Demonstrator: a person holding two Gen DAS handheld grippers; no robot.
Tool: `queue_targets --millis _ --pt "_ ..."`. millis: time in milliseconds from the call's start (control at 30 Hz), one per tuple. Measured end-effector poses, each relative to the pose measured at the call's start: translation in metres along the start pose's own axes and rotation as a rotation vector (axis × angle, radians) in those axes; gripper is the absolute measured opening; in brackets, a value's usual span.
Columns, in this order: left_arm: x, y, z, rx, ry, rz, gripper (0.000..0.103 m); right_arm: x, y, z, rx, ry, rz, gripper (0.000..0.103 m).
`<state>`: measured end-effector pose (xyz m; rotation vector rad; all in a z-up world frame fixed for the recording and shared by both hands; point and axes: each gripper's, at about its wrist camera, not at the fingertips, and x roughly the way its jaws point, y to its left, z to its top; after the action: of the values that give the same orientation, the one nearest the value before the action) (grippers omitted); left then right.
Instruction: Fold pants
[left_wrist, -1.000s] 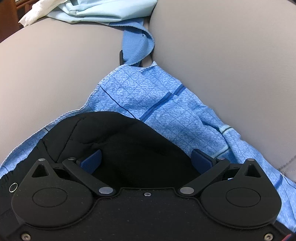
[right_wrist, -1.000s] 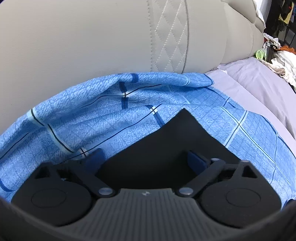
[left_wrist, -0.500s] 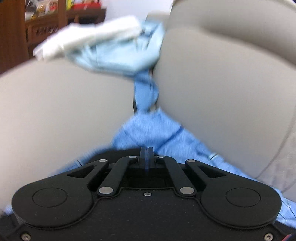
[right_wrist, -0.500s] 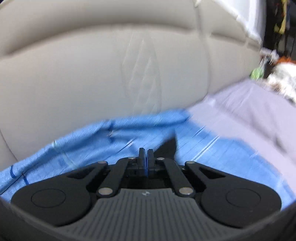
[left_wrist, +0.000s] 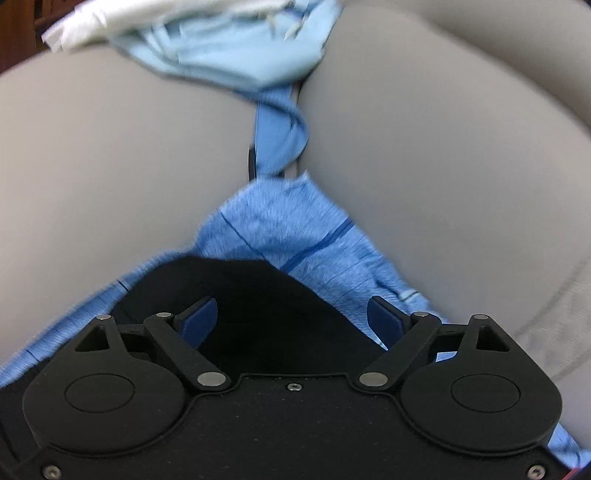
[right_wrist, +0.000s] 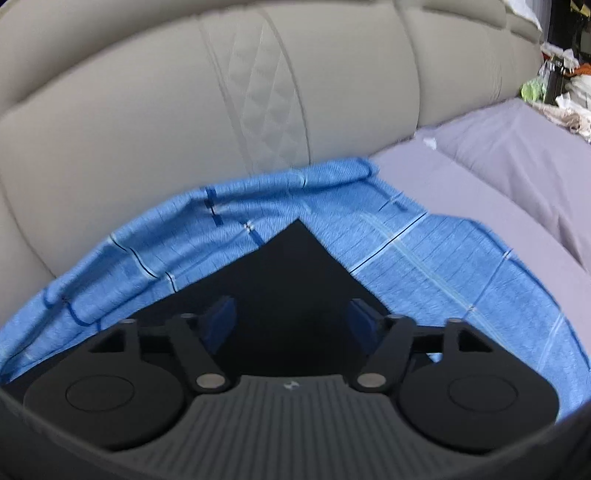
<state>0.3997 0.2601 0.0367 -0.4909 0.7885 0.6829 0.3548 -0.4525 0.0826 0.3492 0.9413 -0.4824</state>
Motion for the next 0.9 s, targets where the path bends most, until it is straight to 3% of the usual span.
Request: queue_targets --millis 200,300,367,400,433,467,500,567,600,700,900 --pt "0.049 -0.018 -0.011 0.007 0.042 0.138 0.102 0.054 0.037 0.004 -0.009 0.071 -0.058 0.093" --pt "0.059 -0.034 -0.019 0.064 0.016 0.243 0.103 0.081 0.058 0.005 0.0 0.06 -0.091 0.103" --pt "0.061 -0.04 -0.024 0.079 -0.014 0.26 0.103 0.098 0.073 0.006 -0.009 0.058 -0.142 0.103" --pt "0.06 -0.039 -0.025 0.074 -0.019 0.254 0.097 0.103 0.081 0.004 -0.034 0.045 -0.185 0.103" --pt "0.057 -0.038 -0.026 0.08 -0.042 0.243 0.068 0.108 0.089 0.002 -0.07 0.026 -0.222 0.103" --pt "0.052 -0.039 -0.027 0.098 -0.068 0.24 0.046 0.109 0.092 0.0 -0.076 0.009 -0.232 0.102" --pt "0.047 -0.039 -0.028 0.13 -0.083 0.272 0.002 0.107 0.091 -0.001 -0.049 0.004 -0.23 0.094" --pt "0.039 -0.03 -0.03 0.131 -0.077 0.232 0.001 0.098 0.092 -0.001 -0.058 -0.018 -0.245 0.055" --pt "0.032 -0.024 -0.031 0.126 -0.087 0.215 0.001 0.092 0.094 0.0 -0.088 -0.022 -0.256 0.003" --pt "0.013 -0.008 -0.032 0.123 -0.108 0.173 0.001 0.074 0.08 0.005 -0.053 0.006 -0.188 0.003" --pt "-0.046 0.011 -0.025 0.146 -0.143 0.059 0.001 0.01 0.032 -0.003 -0.002 -0.091 -0.097 0.003"
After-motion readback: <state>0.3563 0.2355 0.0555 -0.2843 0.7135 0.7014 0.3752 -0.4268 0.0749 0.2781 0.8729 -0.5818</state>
